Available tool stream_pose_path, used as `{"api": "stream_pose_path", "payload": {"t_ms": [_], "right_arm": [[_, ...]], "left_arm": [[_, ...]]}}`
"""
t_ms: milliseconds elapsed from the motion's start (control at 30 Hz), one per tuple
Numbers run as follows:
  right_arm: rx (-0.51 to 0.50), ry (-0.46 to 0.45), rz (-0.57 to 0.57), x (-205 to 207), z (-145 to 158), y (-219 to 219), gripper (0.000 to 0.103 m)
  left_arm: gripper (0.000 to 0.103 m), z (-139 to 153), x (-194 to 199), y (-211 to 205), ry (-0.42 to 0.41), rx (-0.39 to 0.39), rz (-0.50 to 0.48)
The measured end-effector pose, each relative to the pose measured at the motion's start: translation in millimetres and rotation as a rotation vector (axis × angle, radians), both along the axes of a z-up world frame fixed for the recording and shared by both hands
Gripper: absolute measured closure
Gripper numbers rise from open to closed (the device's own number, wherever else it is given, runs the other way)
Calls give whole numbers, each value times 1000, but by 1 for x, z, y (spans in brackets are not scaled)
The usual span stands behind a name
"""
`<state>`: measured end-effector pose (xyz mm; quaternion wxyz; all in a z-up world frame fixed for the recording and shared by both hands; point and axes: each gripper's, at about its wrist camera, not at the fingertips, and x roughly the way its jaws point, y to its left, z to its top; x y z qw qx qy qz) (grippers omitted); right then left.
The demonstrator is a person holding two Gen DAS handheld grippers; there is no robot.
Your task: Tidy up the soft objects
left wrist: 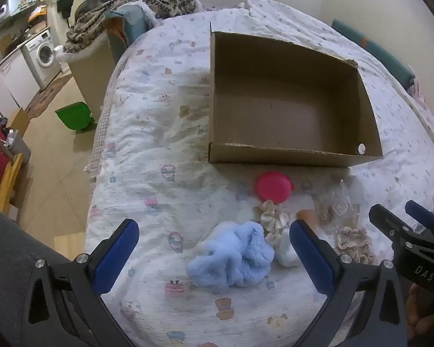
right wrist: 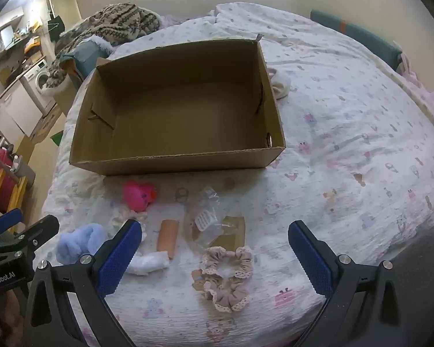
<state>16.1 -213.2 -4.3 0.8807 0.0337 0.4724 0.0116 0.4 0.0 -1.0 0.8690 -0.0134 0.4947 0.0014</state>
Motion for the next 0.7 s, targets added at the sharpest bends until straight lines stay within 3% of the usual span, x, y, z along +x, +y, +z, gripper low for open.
{"api": "stream_pose_path", "payload": {"t_ms": [700], "right_arm": [[-5,29,5,1,-5,2,0]], "left_arm": [[0,0,3,3,9,-19,4]]}}
